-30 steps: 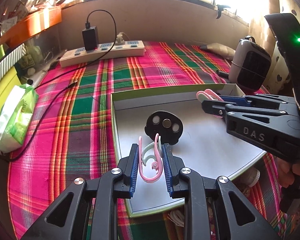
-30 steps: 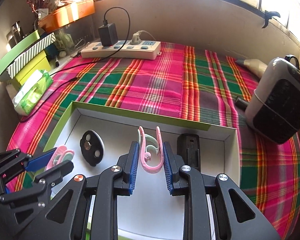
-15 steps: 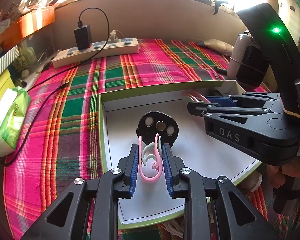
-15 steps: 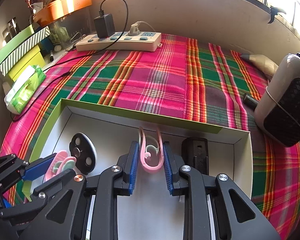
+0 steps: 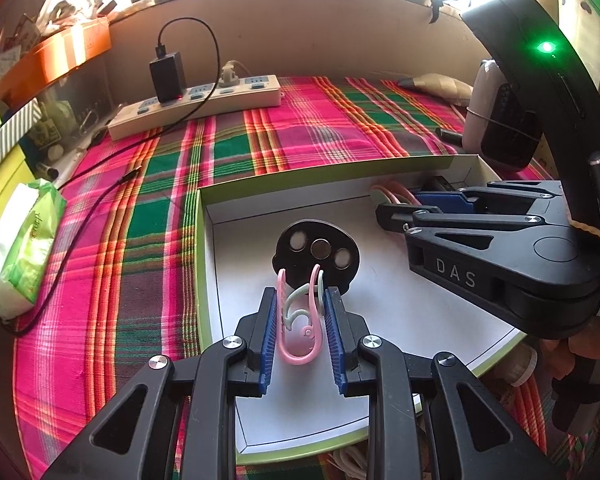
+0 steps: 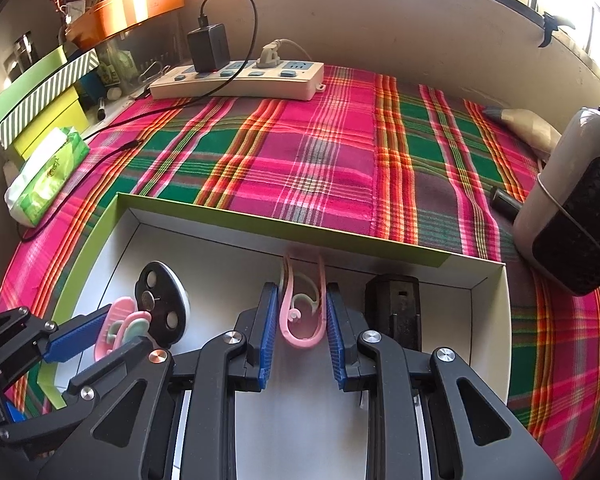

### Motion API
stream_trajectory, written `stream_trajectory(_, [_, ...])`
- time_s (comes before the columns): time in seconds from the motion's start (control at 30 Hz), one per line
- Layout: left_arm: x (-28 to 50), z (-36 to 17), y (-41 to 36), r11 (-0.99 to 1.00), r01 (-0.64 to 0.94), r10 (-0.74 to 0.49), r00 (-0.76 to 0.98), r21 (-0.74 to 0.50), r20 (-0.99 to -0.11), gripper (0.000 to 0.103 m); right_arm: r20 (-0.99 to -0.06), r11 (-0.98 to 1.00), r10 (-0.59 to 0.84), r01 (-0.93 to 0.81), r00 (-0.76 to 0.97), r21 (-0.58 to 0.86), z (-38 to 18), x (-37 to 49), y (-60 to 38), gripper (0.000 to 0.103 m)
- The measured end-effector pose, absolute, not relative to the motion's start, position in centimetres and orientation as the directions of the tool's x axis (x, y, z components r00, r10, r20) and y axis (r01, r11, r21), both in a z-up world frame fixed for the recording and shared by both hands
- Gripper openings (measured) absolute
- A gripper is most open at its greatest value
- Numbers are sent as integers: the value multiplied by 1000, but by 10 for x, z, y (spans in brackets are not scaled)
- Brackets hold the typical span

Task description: Organize objects

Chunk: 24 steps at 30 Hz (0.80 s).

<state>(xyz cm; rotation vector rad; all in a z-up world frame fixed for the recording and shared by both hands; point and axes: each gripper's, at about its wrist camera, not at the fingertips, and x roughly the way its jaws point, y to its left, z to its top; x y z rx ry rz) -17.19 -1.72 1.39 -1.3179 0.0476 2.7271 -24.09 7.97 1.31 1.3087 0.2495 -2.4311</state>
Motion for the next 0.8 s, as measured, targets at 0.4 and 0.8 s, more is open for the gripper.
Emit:
stream_trajectory(0.4, [-173,14,-17,-993,-116,87,-615,-19,-783,21,-834,-920,-232,392,-501,20,14,-242,79,25])
stream_trajectory(0.8, [-173,13,-20,-994,-111,79,-612,-13,-787,21,-831,-925,-223,379,-509,16,14,-242,81,26])
